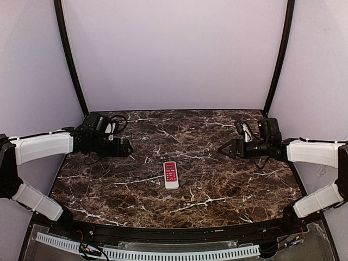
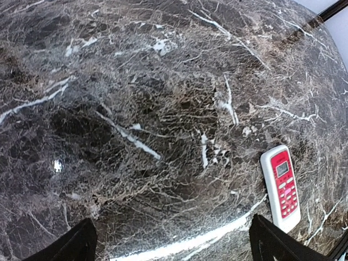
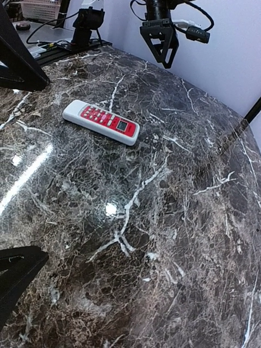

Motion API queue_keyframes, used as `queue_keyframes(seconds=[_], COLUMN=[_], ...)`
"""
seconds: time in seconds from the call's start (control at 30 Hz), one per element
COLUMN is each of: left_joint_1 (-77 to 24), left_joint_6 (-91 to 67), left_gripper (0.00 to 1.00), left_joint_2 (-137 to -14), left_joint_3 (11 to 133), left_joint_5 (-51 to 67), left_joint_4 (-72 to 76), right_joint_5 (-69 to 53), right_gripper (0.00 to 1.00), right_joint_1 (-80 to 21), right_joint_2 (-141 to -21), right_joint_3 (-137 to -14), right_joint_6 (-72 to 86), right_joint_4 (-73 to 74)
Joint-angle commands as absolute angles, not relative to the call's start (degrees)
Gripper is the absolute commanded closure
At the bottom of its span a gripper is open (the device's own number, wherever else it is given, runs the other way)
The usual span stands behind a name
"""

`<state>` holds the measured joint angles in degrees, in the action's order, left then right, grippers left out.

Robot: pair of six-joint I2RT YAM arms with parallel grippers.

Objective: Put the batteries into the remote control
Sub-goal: Reset both arms

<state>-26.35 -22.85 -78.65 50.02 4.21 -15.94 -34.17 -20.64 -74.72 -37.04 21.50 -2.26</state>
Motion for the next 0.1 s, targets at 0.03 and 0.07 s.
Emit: queue_keyframes(seconds=[0.03,0.07], left_joint_1=[-25.93,-25.86], left_joint_6=[-24.2,-23.92], left_gripper=[0.02,0.01], left_joint_2=[-79.07,-79.31], left_joint_3=[48.29,48.72], left_joint_5=[2.94,2.75], left_joint_4=[-12.99,-13.08], right_joint_5=[-31.7,-31.65], right_gripper=[0.01,0.01], right_joint_1=[-20.9,-20.92], right_joint_2=[-75.35,-75.51], right_joint_3=[-35.57,-35.69], right_joint_6=[21.62,21.62], right_joint_4=[-5.83,-5.8])
